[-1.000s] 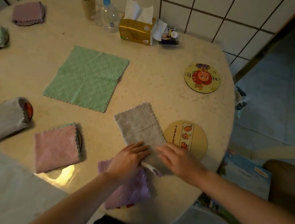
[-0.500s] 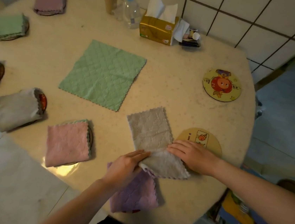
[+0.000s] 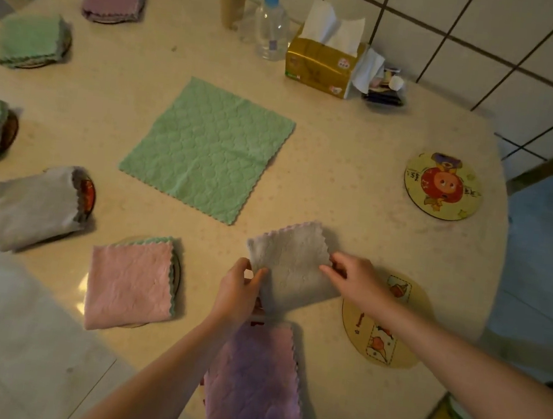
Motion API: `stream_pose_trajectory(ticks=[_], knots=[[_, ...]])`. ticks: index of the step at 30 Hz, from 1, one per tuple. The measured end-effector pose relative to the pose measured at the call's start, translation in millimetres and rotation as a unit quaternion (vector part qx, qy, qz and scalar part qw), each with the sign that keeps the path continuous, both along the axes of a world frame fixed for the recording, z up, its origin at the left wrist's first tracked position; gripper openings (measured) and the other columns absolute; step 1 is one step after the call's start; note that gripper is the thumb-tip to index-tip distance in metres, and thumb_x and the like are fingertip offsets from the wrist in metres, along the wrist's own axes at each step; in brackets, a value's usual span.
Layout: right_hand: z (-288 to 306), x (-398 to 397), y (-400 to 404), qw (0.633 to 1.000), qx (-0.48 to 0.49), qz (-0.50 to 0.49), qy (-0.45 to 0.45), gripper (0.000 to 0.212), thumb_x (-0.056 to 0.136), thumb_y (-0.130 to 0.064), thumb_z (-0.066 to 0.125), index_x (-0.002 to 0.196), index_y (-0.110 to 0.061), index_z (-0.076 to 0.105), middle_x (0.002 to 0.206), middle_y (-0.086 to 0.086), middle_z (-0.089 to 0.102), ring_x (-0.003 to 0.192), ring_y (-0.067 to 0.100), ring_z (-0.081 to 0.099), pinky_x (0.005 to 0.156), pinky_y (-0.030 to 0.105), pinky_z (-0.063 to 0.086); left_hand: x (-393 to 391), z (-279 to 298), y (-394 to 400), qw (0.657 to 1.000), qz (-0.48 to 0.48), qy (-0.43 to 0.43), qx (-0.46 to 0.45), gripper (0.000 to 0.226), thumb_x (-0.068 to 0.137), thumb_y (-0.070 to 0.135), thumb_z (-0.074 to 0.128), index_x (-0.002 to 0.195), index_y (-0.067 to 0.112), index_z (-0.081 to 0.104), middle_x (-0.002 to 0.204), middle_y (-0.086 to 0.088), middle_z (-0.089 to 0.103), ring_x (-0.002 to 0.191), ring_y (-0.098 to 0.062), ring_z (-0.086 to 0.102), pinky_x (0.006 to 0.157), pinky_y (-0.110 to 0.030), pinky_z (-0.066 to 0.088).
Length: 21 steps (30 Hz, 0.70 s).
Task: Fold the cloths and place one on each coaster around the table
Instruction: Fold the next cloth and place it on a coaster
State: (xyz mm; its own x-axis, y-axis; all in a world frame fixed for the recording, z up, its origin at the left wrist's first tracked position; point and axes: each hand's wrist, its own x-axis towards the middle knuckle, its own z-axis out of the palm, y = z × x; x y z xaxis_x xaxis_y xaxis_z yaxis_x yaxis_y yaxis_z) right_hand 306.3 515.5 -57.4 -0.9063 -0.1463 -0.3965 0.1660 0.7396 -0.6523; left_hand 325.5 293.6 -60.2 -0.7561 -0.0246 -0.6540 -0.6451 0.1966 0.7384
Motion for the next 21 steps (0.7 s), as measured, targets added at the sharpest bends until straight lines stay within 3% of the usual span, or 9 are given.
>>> stream_pose_trajectory(ticks=[9, 13, 17, 19, 21], knots=[[-6, -9, -8, 0.997, 0.065, -0.048, -0.016, 0.033, 0.097, -0.030, 0.047, 0.066, -0.018, 0.045, 0.058, -0.003, 0.044, 0.051, 0.010, 0.039, 0.049, 0.026, 0.030, -6, -10, 1, 0.997, -0.014, 0.037, -0.071, 0.023, 0.095, 0.037, 0.052, 0.086, 0.016, 0.048, 0.083, -0.016, 0.062, 0.071, -0.032, 0.066, 0.047, -0.051, 0.056], [-9, -13, -14, 0.991, 0.114, -0.058, -0.035, 0.032, 0.096, -0.031, 0.044, 0.072, -0.012, 0.052, 0.061, 0.000, 0.048, 0.052, 0.013, 0.042, 0.051, 0.028, 0.035, -13, -8, 5, 0.996, 0.014, 0.003, -0.089, 0.025, 0.097, 0.038, 0.047, 0.088, 0.016, 0.053, 0.085, -0.016, 0.061, 0.072, -0.033, 0.065, 0.049, -0.047, 0.058], [-7, -16, -18, 0.989, 0.127, -0.068, -0.034, 0.030, 0.095, -0.029, 0.045, 0.069, -0.015, 0.049, 0.062, -0.001, 0.049, 0.052, 0.012, 0.042, 0.049, 0.027, 0.035, -20, -6, 5, 0.989, 0.001, -0.006, -0.150, 0.024, 0.096, 0.035, 0.048, 0.091, 0.012, 0.053, 0.076, -0.009, 0.064, 0.059, -0.025, 0.065, 0.053, -0.046, 0.058], [-6, -16, -19, 0.988, 0.137, -0.070, -0.028, 0.026, 0.095, -0.032, 0.046, 0.076, -0.016, 0.050, 0.066, -0.003, 0.051, 0.055, 0.012, 0.046, 0.050, 0.026, 0.039, -22, -3, 1, 0.969, -0.045, 0.016, -0.244, 0.023, 0.093, 0.038, 0.052, 0.093, 0.016, 0.048, 0.079, -0.005, 0.066, 0.060, -0.025, 0.066, 0.055, -0.043, 0.057], [-5, -14, -21, 0.987, 0.144, -0.070, -0.019, 0.026, 0.094, -0.041, 0.048, 0.088, -0.016, 0.051, 0.073, -0.003, 0.054, 0.060, 0.013, 0.052, 0.053, 0.029, 0.046, -27, -3, -6, 0.919, -0.135, 0.084, -0.362, 0.028, 0.088, 0.039, 0.056, 0.105, 0.023, 0.040, 0.100, -0.002, 0.061, 0.076, -0.028, 0.063, 0.056, -0.036, 0.050]])
